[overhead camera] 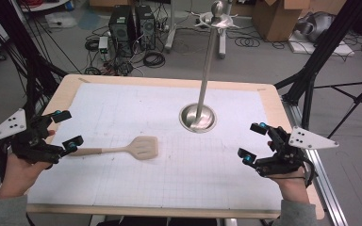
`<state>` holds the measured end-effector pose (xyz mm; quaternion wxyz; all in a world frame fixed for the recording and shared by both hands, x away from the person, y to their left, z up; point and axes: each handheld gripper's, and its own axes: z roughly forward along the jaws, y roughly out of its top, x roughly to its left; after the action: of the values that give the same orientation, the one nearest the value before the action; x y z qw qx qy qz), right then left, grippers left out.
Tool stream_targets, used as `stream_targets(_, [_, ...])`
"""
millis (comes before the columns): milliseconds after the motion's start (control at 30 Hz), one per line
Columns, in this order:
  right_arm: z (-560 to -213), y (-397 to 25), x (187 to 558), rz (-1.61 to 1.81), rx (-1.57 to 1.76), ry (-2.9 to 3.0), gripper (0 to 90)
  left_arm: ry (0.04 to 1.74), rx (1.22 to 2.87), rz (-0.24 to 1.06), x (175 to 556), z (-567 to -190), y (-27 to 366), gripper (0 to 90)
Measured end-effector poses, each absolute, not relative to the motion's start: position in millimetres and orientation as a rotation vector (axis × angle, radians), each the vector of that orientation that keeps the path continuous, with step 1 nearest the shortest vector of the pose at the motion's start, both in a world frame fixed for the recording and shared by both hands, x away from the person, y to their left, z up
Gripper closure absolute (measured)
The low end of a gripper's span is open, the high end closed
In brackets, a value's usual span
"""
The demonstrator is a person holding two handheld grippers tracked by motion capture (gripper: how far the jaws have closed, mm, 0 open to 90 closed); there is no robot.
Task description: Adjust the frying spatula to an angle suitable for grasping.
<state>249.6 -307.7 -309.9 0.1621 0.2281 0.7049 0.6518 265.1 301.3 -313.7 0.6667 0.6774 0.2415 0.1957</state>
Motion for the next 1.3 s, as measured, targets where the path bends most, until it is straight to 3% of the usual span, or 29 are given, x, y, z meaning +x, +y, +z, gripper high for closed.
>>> stream_targets(467, [-310.2,-303.4,252.6,1.87,0.629,2.032,5.8,0.568,1.564,0.448,264.6,-319.1,304.9,3.8])
stream_targets(767, [-309.4,-300.5,253.2,1.894,0.599,2.049,5.8,0.588,1.575,0.464,265.6,-326.6,311.9,20.9])
stream_targets(1033, [-310.0,-300.1,253.6,1.887,0.603,2.057,5.8,0.652,1.665,0.52,268.5,-336.6,310.8,49.4])
stream_targets(1300, [-311.1,-299.7,253.9,1.888,0.611,2.064,5.8,0.651,1.693,0.458,272.4,-350.3,312.3,65.3])
